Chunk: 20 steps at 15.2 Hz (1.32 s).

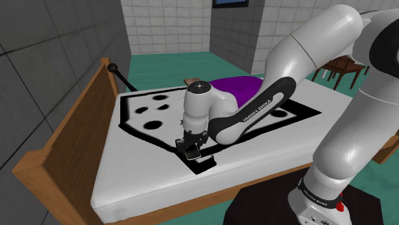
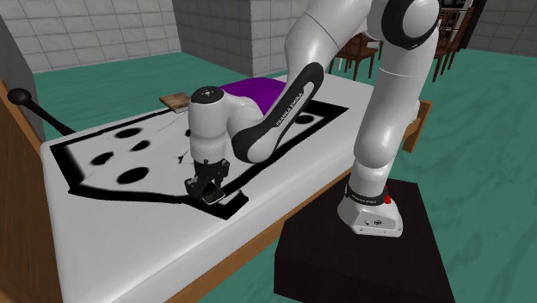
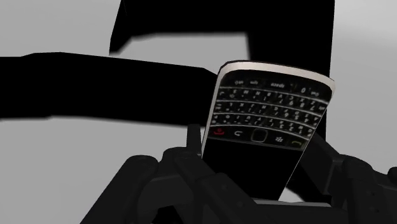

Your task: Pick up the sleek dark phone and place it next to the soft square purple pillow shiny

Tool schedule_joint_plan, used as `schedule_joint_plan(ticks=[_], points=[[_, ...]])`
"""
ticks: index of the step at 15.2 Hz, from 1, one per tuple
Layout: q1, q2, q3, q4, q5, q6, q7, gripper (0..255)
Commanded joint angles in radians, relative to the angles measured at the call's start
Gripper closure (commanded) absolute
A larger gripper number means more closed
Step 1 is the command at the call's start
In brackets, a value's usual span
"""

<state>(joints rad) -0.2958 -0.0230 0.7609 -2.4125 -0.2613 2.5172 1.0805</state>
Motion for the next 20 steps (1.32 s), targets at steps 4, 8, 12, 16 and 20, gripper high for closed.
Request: schedule_joint_plan(ticks=[4,8,12,16,20], points=[[-0.001,0.0,-0.001,-0.003,0.001,-0.001,-0.001,255],[0.0,-0.002,-0.001,-0.003,0.003,-0.002,-0.002,255],[0.005,-0.04,-0.004,0.009,0.057,-0.036,-0.046,255],[0.015,-0.089,-0.013,0.027,0.12,-0.086,-0.098,255],[0.026,-0.132,-0.027,0.049,0.168,-0.138,-0.139,255]])
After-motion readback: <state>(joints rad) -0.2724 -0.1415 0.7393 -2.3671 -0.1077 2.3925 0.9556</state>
